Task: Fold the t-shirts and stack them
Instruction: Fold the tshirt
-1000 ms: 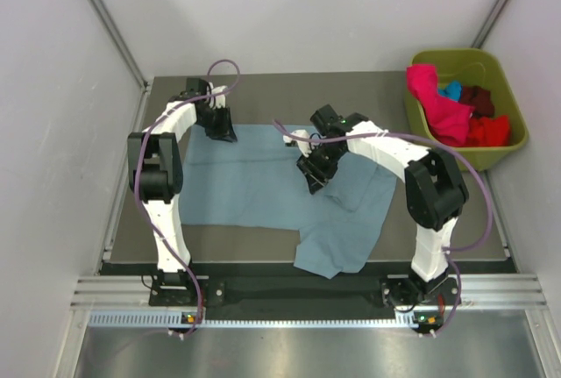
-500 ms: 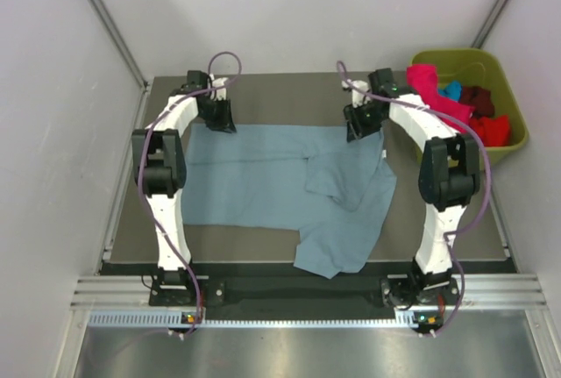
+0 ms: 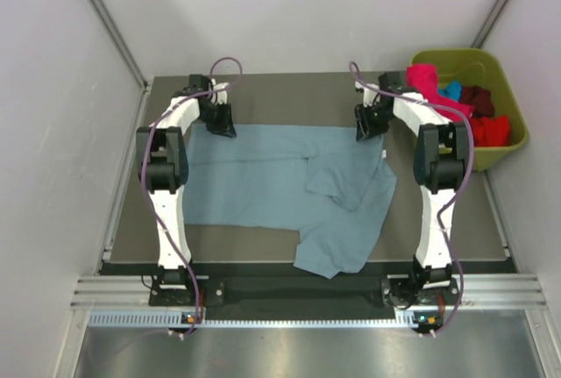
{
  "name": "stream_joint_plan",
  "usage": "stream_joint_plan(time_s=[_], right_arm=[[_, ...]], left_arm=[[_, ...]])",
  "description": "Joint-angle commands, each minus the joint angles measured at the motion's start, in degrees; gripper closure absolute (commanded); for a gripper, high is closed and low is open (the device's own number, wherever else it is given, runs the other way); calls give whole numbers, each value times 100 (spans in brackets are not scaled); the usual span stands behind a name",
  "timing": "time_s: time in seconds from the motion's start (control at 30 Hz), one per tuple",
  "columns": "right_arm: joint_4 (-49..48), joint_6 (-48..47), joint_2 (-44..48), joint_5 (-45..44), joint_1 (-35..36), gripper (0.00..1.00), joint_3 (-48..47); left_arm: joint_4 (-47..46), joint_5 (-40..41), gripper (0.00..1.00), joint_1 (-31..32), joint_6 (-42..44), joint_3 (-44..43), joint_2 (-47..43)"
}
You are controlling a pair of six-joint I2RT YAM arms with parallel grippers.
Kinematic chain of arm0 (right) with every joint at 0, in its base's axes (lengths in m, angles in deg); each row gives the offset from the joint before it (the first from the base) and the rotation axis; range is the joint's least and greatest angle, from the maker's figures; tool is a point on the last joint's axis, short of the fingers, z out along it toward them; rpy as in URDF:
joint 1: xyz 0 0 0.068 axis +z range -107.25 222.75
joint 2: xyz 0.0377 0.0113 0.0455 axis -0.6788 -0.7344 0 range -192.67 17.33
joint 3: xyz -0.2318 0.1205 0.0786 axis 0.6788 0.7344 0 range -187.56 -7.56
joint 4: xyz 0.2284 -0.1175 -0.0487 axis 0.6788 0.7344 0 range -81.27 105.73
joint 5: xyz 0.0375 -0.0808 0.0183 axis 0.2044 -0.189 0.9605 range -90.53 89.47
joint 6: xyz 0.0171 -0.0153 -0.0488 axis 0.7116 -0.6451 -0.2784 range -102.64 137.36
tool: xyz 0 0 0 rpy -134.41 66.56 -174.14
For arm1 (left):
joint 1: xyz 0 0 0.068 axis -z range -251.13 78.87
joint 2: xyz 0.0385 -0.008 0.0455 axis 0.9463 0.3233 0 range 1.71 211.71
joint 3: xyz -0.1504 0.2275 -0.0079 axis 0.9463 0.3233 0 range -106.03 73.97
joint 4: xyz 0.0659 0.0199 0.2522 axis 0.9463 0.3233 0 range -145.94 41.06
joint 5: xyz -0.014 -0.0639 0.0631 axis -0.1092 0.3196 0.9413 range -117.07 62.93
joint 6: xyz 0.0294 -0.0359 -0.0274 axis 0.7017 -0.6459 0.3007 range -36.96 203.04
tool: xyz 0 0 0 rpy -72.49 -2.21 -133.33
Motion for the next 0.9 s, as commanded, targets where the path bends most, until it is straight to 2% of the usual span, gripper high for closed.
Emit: stream_joint_plan(time_s=[0.0, 0.1, 0.3, 0.33, 0.43, 0.7, 0.87], right_arm=[[25, 194, -152, -232, -303, 58, 90], [69, 160, -327, -338, -435, 58, -77], [446, 2, -1241, -540, -348, 57, -1508], [508, -42, -1373, -566, -321, 57, -1971], [544, -43, -1751, -637, -268, 53, -2554], [272, -60, -2130, -751, -189, 47, -3118], [96, -52, -2087, -716, -180, 46, -3268]], left_arm=[[54, 523, 75, -22, 177, -66, 332], [72, 577, 75, -31, 151, -67, 359], [46, 603, 75, -22, 28, -259, 560], [54, 612, 75, -14, 10, -408, 613], [116, 673, 75, -5, 19, -890, 903], [37, 1086, 74, 48, 89, -1736, 1554], [-24, 1008, 75, 48, 55, -2079, 1625]])
